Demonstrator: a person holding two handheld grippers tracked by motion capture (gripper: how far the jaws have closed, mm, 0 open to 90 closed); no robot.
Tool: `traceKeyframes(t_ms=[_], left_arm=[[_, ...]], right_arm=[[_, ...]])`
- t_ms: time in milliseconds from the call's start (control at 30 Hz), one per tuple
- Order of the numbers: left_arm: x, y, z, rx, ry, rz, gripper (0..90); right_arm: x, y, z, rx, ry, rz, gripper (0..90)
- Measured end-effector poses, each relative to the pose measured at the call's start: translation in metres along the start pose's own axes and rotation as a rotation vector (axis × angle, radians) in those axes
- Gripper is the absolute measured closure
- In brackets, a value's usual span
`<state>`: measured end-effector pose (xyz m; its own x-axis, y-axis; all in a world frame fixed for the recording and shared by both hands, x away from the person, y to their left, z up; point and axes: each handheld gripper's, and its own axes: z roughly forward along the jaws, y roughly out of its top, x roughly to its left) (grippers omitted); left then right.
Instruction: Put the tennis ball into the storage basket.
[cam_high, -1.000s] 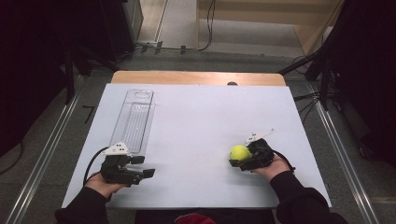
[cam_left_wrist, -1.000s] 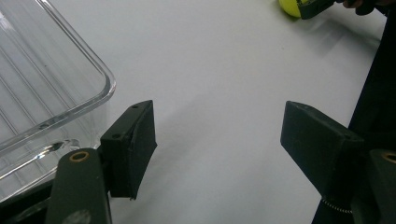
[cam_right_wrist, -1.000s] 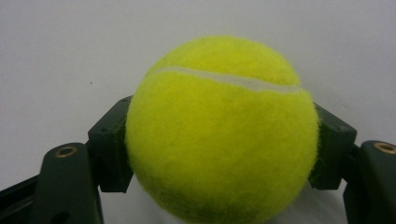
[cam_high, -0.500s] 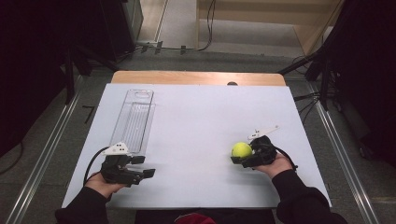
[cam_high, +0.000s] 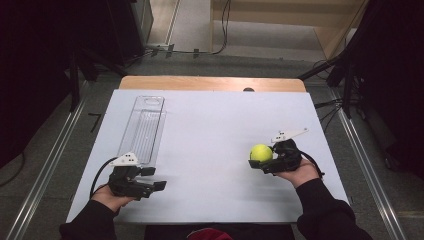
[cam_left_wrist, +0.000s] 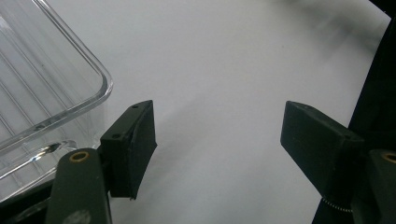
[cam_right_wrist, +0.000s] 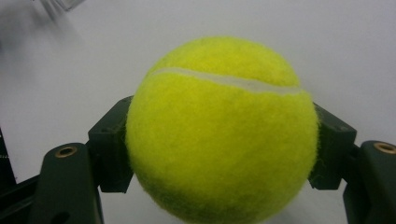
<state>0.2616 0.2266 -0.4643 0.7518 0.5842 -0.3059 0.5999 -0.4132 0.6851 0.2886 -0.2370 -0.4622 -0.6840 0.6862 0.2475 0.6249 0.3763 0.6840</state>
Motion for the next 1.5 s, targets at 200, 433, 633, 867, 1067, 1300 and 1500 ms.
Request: traceKeyframes(t_ms=[200, 433, 633, 867, 1067, 1300, 1500], left_arm=[[0.000, 0.000, 0.001, 0.003, 0.003, 0.005, 27.1], [0.000, 0.000, 0.000, 0.002, 0.002, 0.002, 27.1], [0.000, 0.000, 0.000, -0.001, 0.001, 0.003, 27.1], [0.000, 0.000, 0.000, -0.004, 0.002, 0.002, 27.1], [0.000, 0.000, 0.000, 0.003, 0.004, -0.001, 27.1], [0.000, 0.000, 0.000, 0.001, 0.005, -0.002, 27.1], [0.001, 0.000, 0.000, -0.001, 0.006, -0.003, 27.1]], right_arm=[[0.006, 0.009, -0.009, -0.034, -0.007, -0.001, 23.7], [0.009, 0.011, -0.005, -0.016, -0.003, -0.011, 23.8], [0.011, 0.012, -0.004, -0.014, 0.002, -0.012, 23.8], [0.014, 0.016, 0.000, -0.016, 0.016, -0.021, 23.8], [0.016, 0.020, 0.004, -0.012, 0.029, -0.020, 23.8], [0.019, 0.024, 0.008, -0.014, 0.040, -0.023, 23.8], [0.021, 0.028, 0.012, -0.017, 0.048, -0.029, 23.8]])
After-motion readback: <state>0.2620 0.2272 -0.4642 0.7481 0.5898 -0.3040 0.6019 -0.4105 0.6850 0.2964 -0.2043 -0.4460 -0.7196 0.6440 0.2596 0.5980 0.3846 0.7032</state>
